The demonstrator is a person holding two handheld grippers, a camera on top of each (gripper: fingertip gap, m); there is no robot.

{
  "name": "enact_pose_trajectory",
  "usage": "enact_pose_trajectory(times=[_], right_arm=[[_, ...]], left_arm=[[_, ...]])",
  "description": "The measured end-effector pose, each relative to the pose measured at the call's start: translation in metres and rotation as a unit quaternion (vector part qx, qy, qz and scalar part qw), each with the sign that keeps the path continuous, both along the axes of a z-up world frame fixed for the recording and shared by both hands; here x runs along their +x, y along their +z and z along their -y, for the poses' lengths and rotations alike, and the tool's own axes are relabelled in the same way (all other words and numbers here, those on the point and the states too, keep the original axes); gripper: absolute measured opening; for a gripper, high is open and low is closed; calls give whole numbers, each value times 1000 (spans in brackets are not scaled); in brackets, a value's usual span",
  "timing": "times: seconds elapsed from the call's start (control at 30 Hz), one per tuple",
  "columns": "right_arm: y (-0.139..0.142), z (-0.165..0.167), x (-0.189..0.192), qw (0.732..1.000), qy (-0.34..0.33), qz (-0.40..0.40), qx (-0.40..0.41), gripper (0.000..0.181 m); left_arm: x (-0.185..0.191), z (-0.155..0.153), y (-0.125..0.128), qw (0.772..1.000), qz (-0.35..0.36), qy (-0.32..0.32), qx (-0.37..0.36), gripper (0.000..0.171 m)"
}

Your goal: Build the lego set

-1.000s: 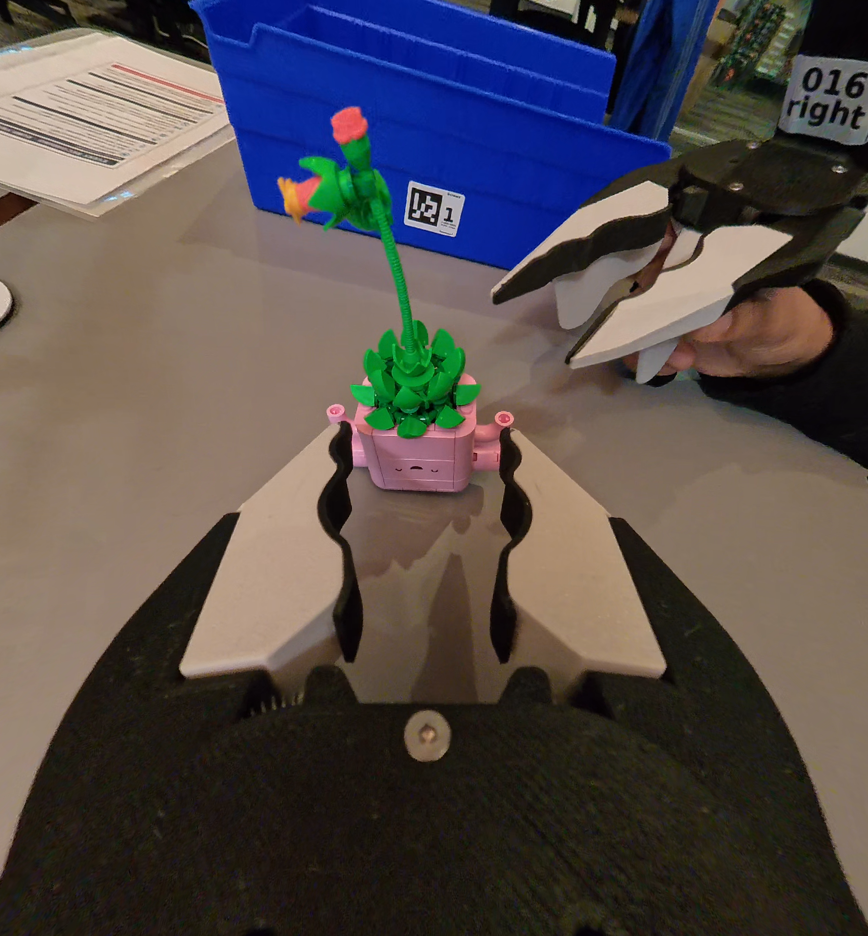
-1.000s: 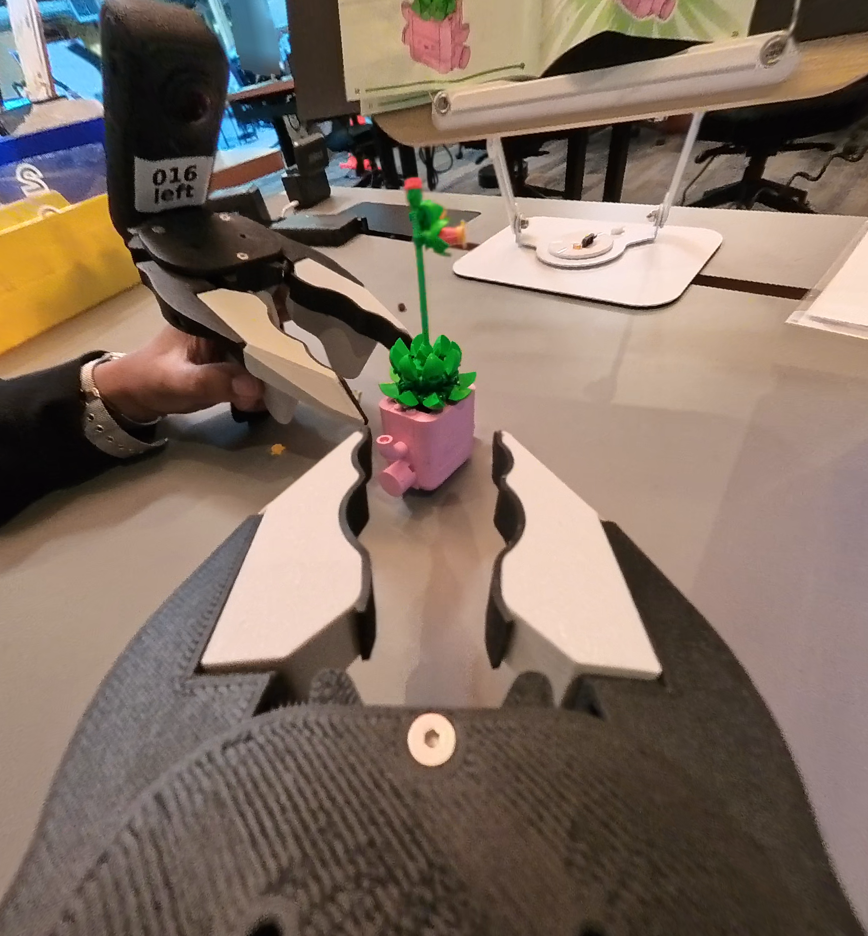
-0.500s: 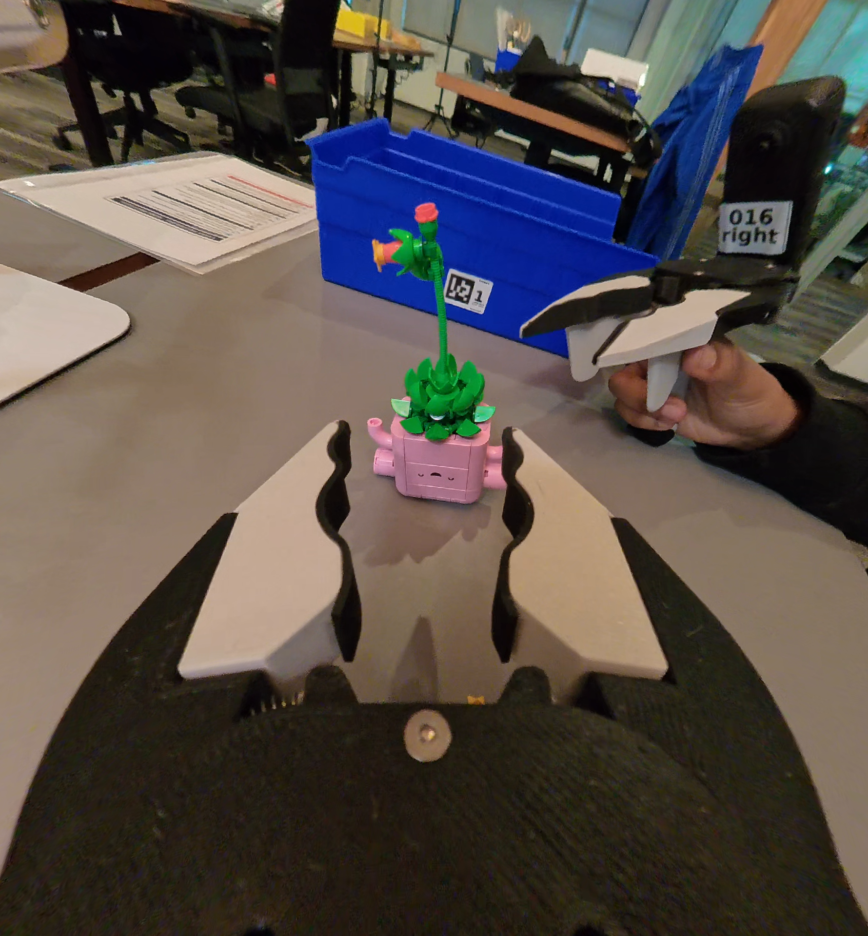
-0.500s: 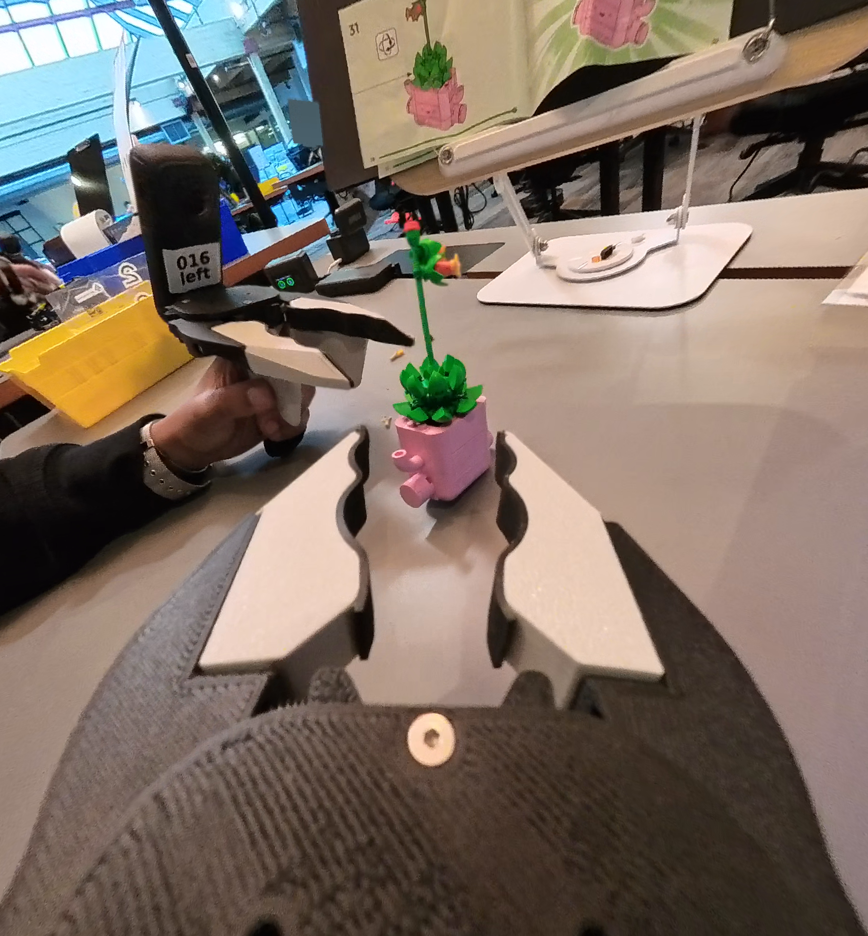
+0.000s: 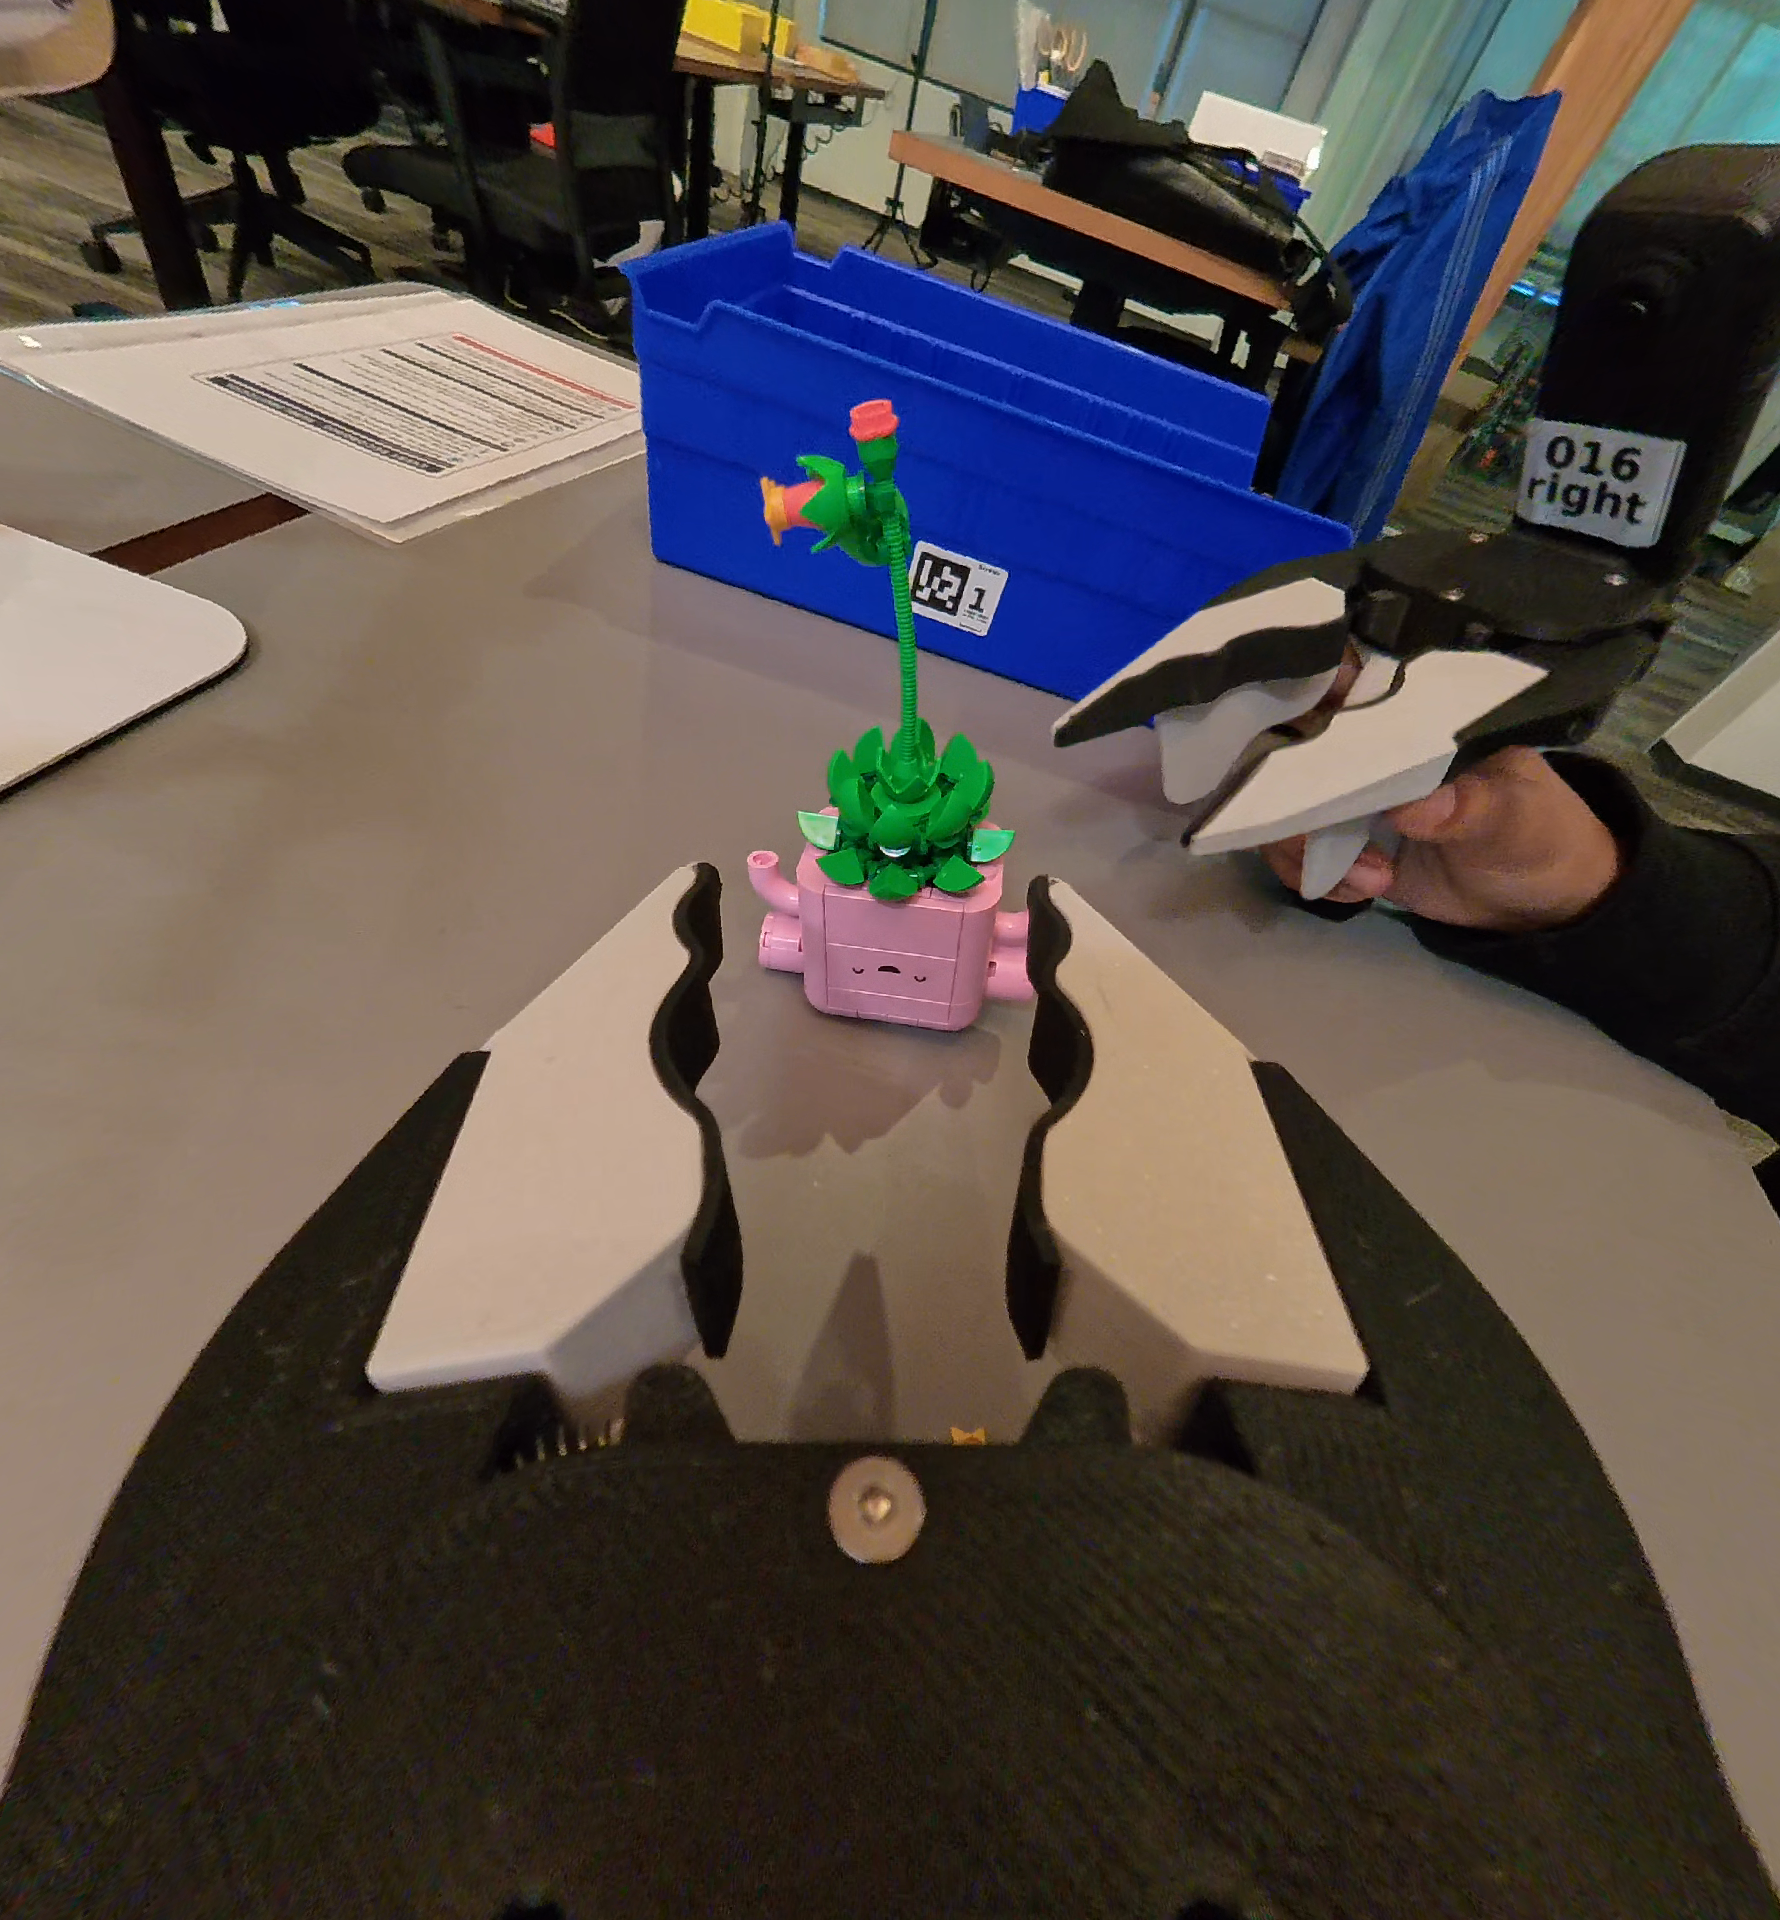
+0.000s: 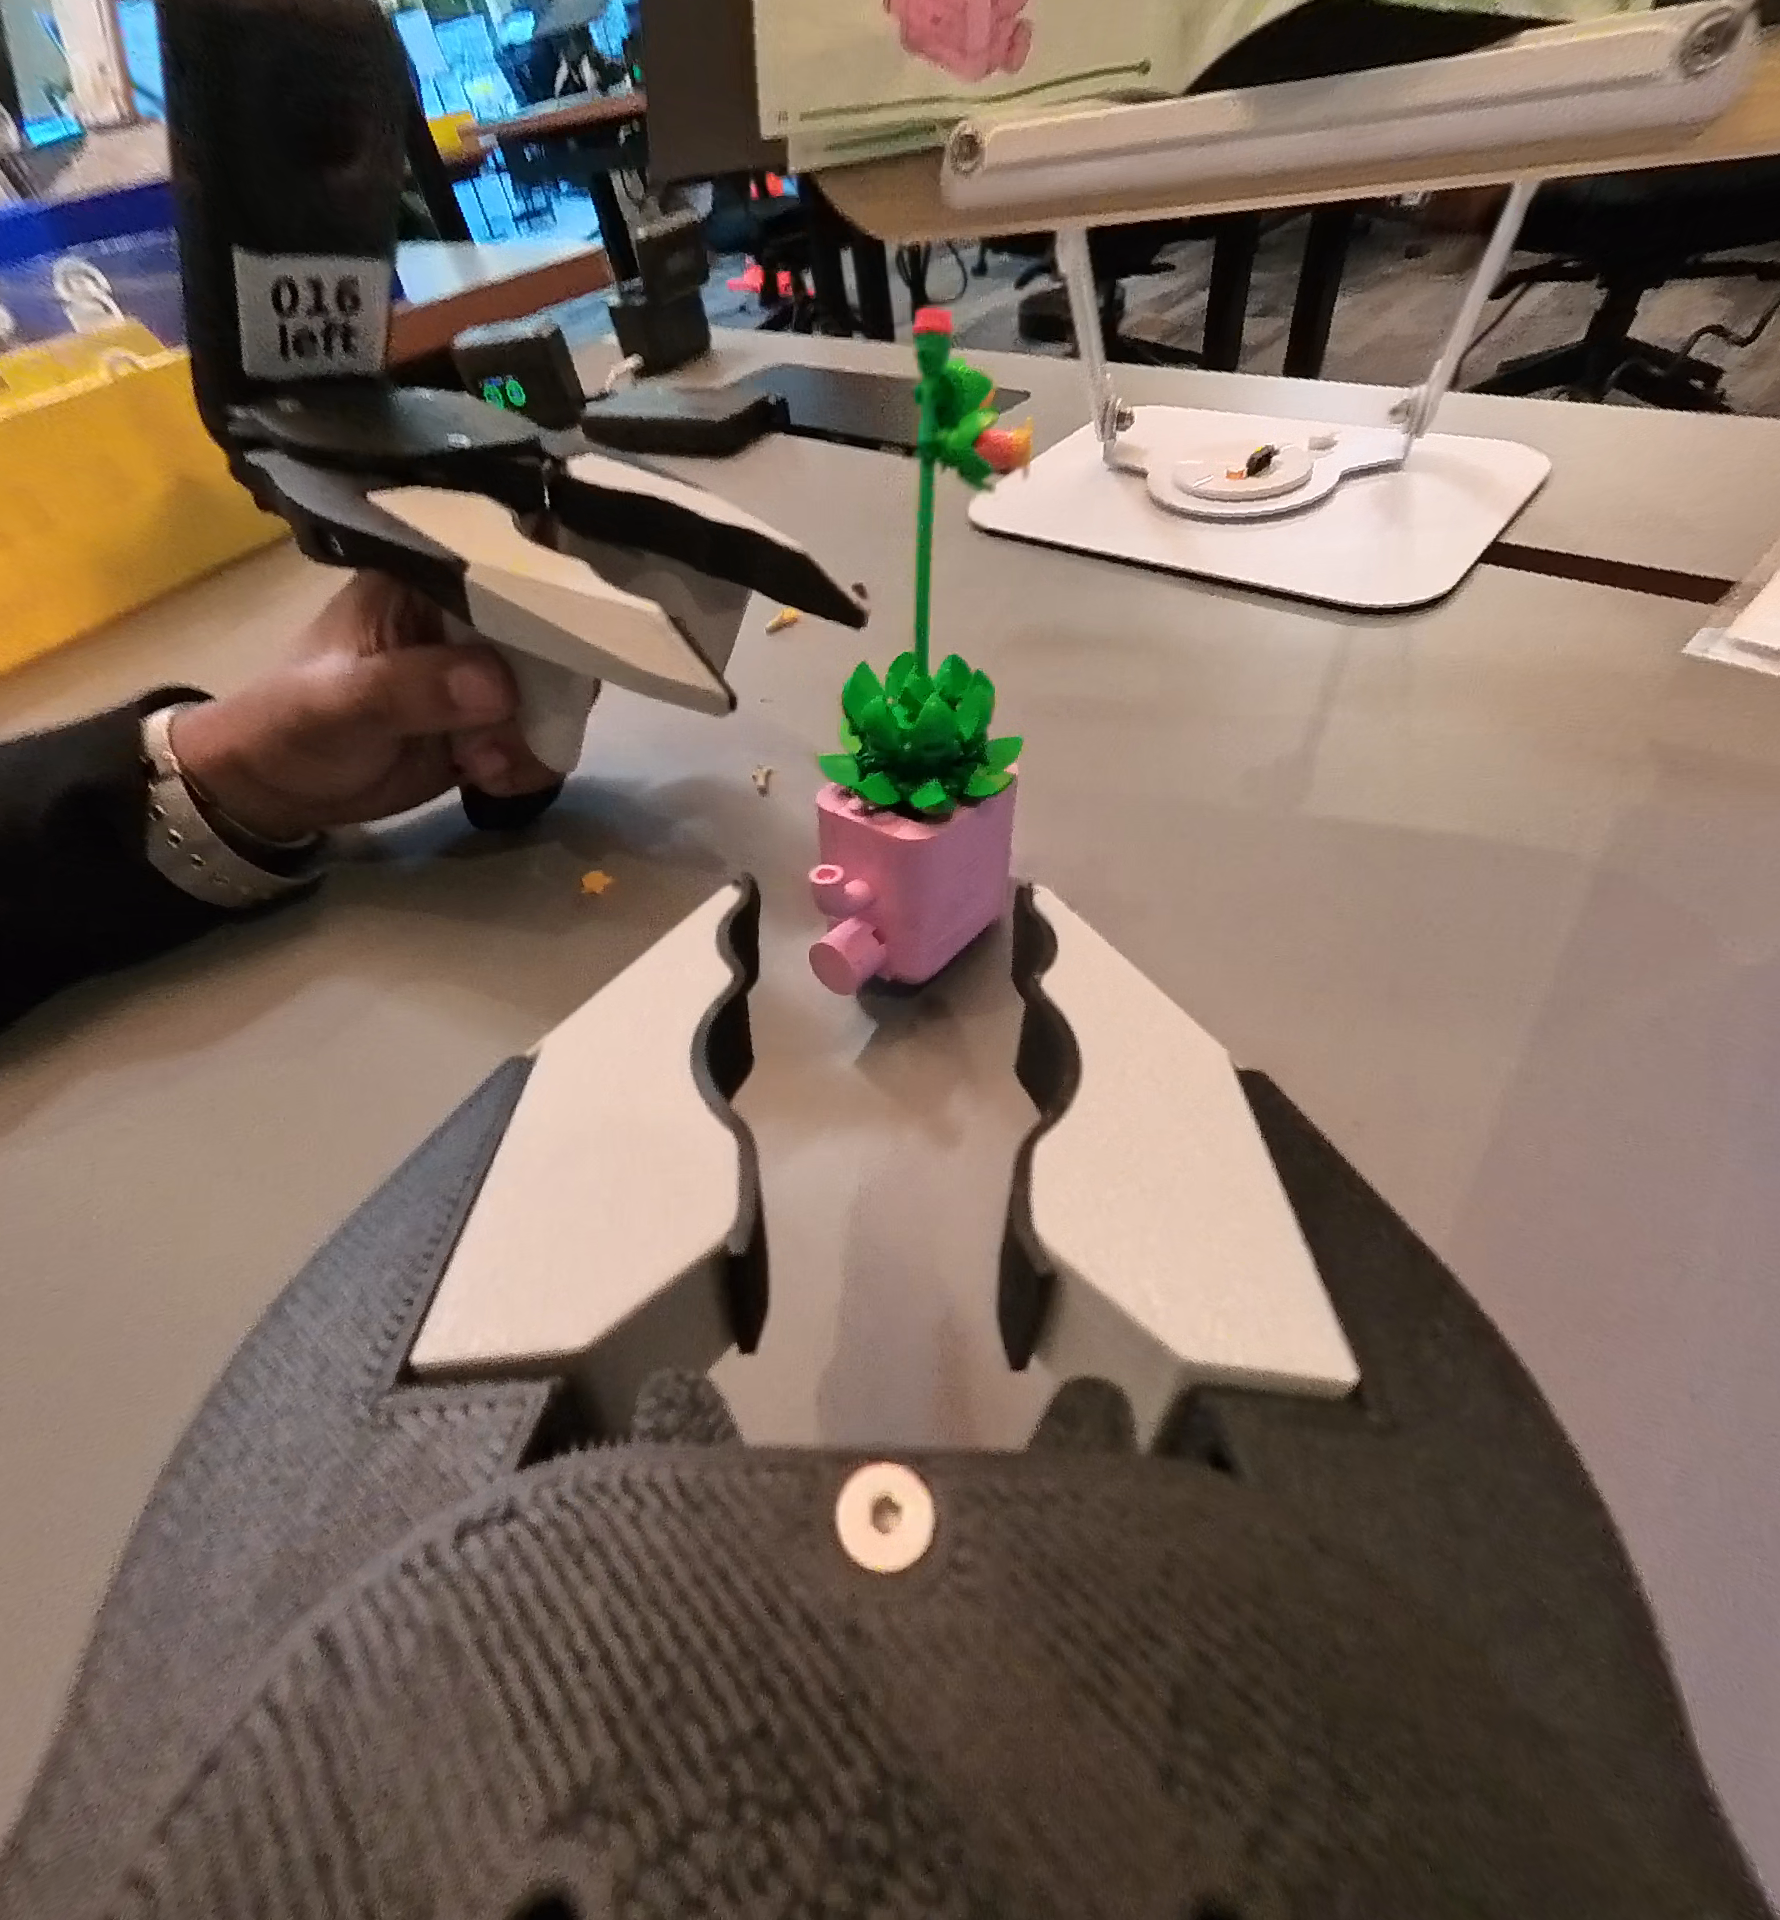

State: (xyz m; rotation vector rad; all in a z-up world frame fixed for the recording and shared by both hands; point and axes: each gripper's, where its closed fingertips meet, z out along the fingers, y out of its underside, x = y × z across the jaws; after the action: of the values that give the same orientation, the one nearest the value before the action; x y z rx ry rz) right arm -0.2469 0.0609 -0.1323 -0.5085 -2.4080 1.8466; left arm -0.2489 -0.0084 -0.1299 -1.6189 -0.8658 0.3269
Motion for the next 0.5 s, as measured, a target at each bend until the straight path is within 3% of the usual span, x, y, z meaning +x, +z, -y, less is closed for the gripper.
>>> enact_pose_trajectory(times=[0.23,0.37,0.5], right_arm=[[-10,7,7,998,5,-47,51,45],[7,-3,-2,1000,-12,-14,-18,35],[47,-17,-24,990,-58,-25,-129,32]], left_arm=[[-1,2,0,1000,4,2,10,57],[-1,1,0,1000,9,-1,20,56],[-2,3,0,1000,1,9,10,56]])
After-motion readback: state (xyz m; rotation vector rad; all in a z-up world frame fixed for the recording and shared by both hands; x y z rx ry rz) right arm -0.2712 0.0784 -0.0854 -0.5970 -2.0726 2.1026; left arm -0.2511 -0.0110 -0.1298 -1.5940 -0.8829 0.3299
